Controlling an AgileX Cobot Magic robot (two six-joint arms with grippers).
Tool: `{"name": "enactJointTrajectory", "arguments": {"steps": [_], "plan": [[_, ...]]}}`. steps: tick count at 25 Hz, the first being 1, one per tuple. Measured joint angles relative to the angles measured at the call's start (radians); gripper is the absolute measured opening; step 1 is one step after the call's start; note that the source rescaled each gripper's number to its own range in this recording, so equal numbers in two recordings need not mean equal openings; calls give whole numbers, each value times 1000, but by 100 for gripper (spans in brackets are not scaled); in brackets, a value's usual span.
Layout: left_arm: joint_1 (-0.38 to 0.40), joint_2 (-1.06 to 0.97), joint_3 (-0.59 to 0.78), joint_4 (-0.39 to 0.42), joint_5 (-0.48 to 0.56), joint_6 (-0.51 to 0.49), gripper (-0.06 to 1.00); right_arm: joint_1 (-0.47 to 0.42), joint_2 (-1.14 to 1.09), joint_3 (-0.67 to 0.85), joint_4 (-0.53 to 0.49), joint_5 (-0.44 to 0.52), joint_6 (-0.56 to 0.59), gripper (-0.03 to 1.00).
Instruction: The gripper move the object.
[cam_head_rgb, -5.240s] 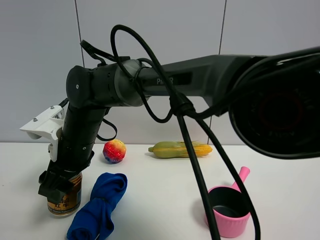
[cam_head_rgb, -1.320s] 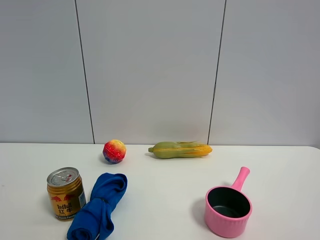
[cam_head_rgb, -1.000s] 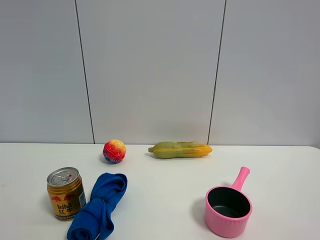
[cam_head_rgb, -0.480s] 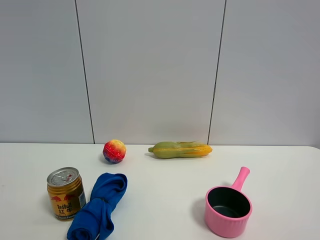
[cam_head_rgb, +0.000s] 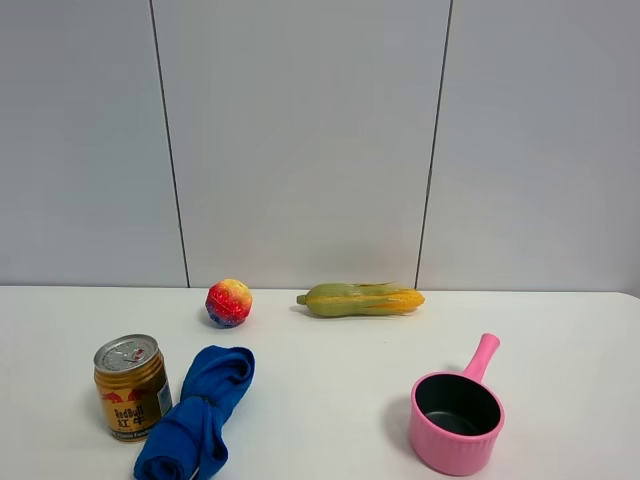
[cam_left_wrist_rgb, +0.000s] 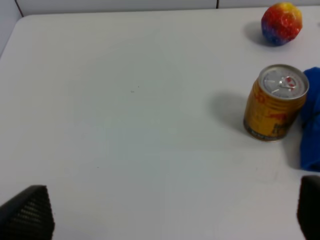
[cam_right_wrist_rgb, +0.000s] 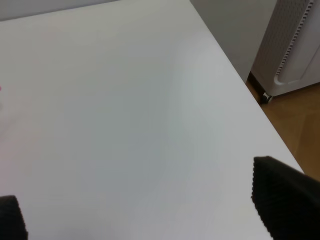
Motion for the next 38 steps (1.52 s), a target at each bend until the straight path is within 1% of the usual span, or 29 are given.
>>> {"name": "enactJointTrajectory", "arguments": {"steps": [38], "plan": [[0,0,0,0,0,1,100,0,0,0,0,0,0,87]]}}
